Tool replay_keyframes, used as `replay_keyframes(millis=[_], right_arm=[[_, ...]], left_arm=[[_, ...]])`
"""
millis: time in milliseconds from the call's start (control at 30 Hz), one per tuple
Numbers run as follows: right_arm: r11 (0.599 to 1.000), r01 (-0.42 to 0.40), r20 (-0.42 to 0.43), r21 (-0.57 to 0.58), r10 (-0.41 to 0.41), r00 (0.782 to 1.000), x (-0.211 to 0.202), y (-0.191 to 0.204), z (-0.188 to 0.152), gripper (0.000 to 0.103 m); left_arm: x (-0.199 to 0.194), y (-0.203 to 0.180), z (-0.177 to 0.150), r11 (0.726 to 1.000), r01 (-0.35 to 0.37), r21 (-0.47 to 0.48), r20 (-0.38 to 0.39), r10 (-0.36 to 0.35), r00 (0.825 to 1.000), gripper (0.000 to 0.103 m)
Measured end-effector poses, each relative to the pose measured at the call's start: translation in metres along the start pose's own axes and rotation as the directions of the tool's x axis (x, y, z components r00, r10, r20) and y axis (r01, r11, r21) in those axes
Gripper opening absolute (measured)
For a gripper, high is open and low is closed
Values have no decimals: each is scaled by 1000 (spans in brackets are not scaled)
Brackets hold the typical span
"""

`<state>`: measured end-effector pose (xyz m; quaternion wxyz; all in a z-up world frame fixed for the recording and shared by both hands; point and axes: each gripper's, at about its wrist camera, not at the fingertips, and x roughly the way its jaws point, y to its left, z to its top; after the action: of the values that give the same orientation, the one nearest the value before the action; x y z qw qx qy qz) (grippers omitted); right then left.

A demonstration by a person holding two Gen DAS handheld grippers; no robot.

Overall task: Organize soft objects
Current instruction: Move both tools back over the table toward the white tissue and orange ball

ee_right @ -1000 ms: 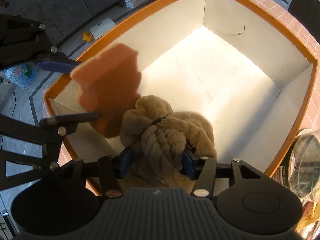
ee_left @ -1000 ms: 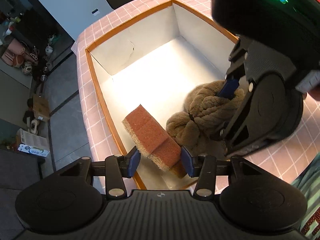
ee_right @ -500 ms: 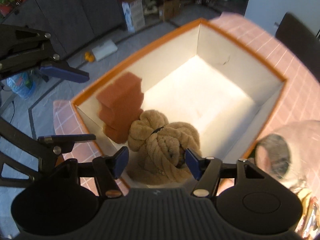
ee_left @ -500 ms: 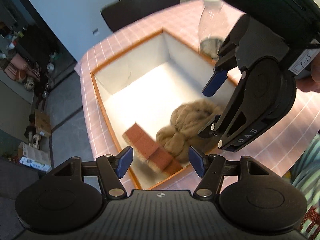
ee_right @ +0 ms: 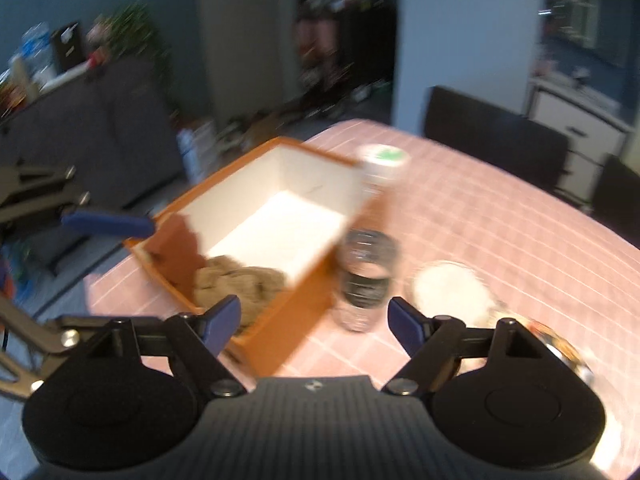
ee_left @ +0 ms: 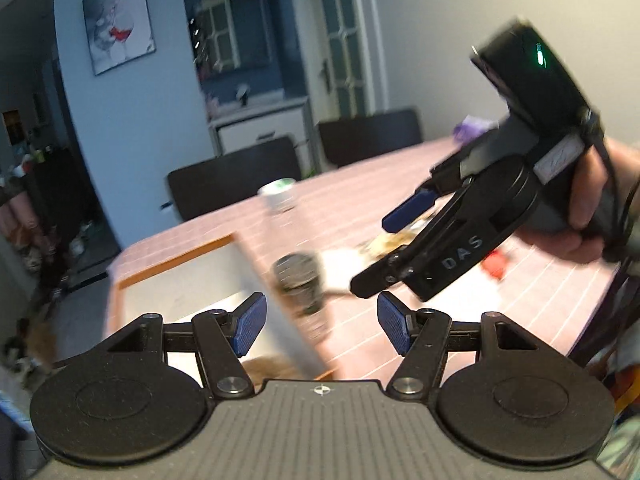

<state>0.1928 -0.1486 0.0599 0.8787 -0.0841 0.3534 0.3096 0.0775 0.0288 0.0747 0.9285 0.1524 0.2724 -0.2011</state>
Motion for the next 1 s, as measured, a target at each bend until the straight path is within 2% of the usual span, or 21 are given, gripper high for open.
replay_keyframes(millis=[167, 267, 400, 533, 700, 733, 800, 900, 1000], right_arm=[[986, 85, 84, 143, -97, 992, -14, -35, -52, 80], [963, 160, 91, 216, -183, 979, -18, -56, -83, 80], [924, 270, 68, 270, -298, 952, -15, -77, -122, 80], [881, 373, 55, 290, -405, 913, -15, -96, -160, 80], [843, 447, 34, 301, -477, 878, -10, -118, -188, 79], [839, 447, 28, 309, -478, 878, -9, -124, -192, 79], [836, 438, 11, 331, -468, 884, -2, -133, -197, 70], [820, 449, -14, 354, -475, 880, 10, -147, -203, 70], [808, 457, -27, 371, -482, 875, 19, -157, -203, 70]], left_arm=[[24, -36, -7, 994, 92, -55, 111, -85, 990, 74], [49, -52, -12, 984, 147, -99, 149, -131, 980, 75], [88, -67, -22, 962, 217, -166, 166, -190, 968, 76], [124, -81, -36, 939, 249, -238, 177, -210, 962, 81], [164, -101, -54, 928, 243, -281, 166, -203, 965, 88], [169, -106, -57, 925, 245, -291, 163, -205, 965, 88], [183, -112, -61, 919, 249, -307, 145, -214, 966, 88], [201, -118, -61, 912, 250, -325, 107, -227, 968, 88], [222, -116, -61, 907, 207, -367, 58, -200, 978, 88]])
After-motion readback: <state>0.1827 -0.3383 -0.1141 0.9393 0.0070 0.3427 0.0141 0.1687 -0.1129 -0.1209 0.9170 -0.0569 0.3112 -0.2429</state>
